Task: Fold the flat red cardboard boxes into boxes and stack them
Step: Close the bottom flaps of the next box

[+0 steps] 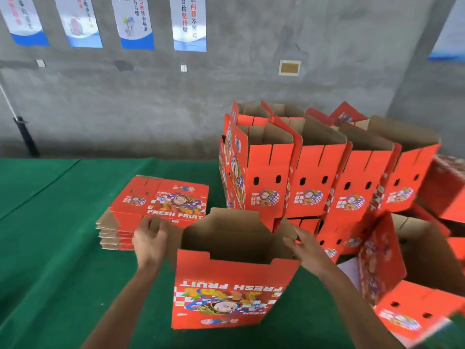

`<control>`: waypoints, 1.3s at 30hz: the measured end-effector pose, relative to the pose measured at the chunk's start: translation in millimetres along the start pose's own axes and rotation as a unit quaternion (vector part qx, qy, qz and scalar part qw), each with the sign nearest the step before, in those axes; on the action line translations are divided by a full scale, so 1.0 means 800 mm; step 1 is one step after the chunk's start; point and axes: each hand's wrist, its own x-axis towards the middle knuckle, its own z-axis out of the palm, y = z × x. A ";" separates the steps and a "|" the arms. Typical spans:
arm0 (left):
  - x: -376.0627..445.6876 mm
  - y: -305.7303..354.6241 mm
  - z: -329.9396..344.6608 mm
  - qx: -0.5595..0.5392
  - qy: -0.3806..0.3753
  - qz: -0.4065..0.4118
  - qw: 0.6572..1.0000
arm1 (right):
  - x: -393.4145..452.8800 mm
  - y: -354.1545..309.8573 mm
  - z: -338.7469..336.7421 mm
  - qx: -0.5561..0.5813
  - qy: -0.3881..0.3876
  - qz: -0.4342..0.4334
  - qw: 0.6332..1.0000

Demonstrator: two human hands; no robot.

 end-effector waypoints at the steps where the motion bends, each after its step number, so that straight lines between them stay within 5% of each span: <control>1: 0.005 0.003 0.012 -0.001 -0.001 -0.001 1.000 | 0.001 0.003 -0.005 -0.002 0.011 0.009 1.000; 5: 0.012 0.014 0.044 -0.005 -0.011 -0.010 1.000 | 0.013 0.010 -0.035 0.037 0.063 0.023 0.997; 11: -0.012 -0.006 0.067 0.044 -0.076 0.021 0.996 | 0.021 0.016 -0.045 -0.067 0.037 0.009 0.997; 14: -0.021 -0.008 0.069 0.136 -0.068 0.191 0.970 | 0.018 0.031 -0.044 -0.048 0.072 0.034 0.996; 16: -0.019 -0.003 0.064 0.166 -0.102 0.396 0.897 | 0.017 0.039 -0.043 -0.027 0.086 0.049 0.995; 18: -0.020 0.001 0.060 0.115 -0.200 0.498 0.836 | 0.017 0.045 -0.042 -0.027 0.098 0.061 0.993; 23: -0.020 -0.001 0.041 0.012 -0.374 0.398 0.837 | 0.028 0.061 -0.045 0.012 0.137 0.107 0.985; 29: -0.031 0.003 0.016 0.066 -0.433 0.422 0.794 | 0.037 0.069 -0.042 0.004 0.148 0.123 0.981; 32: -0.030 -0.005 0.008 0.053 -0.447 0.395 0.801 | 0.038 0.068 -0.040 0.022 0.145 0.137 0.980; 36: -0.028 -0.012 0.013 0.203 -0.402 0.452 0.770 | 0.035 0.058 -0.042 0.036 0.121 0.148 0.981; 39: -0.028 -0.006 0.028 0.282 -0.382 0.358 0.804 | 0.026 0.052 -0.047 0.000 0.079 0.139 0.987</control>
